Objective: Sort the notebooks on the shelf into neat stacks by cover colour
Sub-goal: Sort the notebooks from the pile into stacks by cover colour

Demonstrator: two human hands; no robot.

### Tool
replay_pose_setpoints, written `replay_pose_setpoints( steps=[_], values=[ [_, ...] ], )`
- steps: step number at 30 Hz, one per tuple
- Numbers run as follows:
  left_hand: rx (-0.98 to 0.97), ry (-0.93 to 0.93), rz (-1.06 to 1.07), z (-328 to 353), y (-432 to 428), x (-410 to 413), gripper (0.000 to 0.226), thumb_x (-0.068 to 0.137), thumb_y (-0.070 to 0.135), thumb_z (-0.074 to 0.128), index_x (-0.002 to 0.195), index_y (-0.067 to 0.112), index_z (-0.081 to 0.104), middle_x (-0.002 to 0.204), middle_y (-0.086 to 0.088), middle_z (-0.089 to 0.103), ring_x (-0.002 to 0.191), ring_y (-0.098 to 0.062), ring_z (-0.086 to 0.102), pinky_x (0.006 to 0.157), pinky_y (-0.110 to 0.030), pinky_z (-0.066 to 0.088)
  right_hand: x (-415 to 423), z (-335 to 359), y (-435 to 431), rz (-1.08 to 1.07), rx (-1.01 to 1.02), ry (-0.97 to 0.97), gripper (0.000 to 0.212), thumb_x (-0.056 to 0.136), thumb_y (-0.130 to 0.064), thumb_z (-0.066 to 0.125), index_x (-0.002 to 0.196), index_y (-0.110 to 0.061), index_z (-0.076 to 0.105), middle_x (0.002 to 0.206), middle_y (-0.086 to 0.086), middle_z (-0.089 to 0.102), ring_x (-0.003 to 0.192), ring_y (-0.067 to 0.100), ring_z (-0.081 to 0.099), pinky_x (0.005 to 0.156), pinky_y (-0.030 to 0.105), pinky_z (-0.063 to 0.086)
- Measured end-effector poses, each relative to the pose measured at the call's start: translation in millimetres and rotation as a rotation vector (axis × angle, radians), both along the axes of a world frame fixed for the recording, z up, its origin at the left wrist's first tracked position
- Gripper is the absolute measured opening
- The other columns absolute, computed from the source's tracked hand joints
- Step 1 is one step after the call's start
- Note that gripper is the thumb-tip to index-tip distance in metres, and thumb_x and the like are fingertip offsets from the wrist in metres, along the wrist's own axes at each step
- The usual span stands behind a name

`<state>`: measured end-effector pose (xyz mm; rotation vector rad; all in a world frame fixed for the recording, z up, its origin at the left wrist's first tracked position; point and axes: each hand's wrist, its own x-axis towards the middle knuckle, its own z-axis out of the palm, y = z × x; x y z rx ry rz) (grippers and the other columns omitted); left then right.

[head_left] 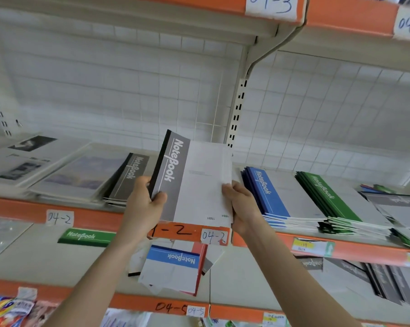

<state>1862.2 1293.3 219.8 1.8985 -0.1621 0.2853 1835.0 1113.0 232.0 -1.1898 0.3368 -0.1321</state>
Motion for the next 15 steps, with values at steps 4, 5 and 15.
replay_pose_setpoints(
  steps=[4,5,15],
  values=[
    [0.096,-0.006,0.123,1.5,20.0,24.9,0.041,0.09,0.003,0.054,0.129,0.002,0.044,0.112,-0.012,0.061,0.087,-0.022,0.056,0.079,-0.031,0.041,3.0,4.8,-5.0,-0.07,-0.091,-0.011,0.019,0.096,-0.008,0.048,0.078,-0.013,0.051,0.08,0.005,0.064,0.069,0.02,0.063,0.053,0.03,0.052],
    [0.147,-0.017,0.161,1.3,25.7,31.3,0.041,0.089,0.003,0.054,0.128,0.001,0.045,0.112,-0.015,0.062,0.089,-0.026,0.057,0.079,-0.033,0.042,3.6,5.6,-8.6,-0.09,-0.126,-0.011,0.02,0.096,-0.008,0.047,0.077,-0.014,0.052,0.078,0.004,0.063,0.068,0.018,0.061,0.052,0.028,0.05],
    [0.977,-0.285,0.197,-23.3,18.8,22.3,0.027,0.055,0.002,0.084,0.08,0.003,0.073,0.091,-0.02,0.067,0.082,-0.041,0.062,0.065,-0.054,0.048,9.6,1.6,-31.4,-0.174,-0.243,0.047,0.02,0.095,-0.008,0.047,0.077,-0.012,0.055,0.08,0.007,0.061,0.072,0.021,0.057,0.066,0.034,0.051]
  ],
)
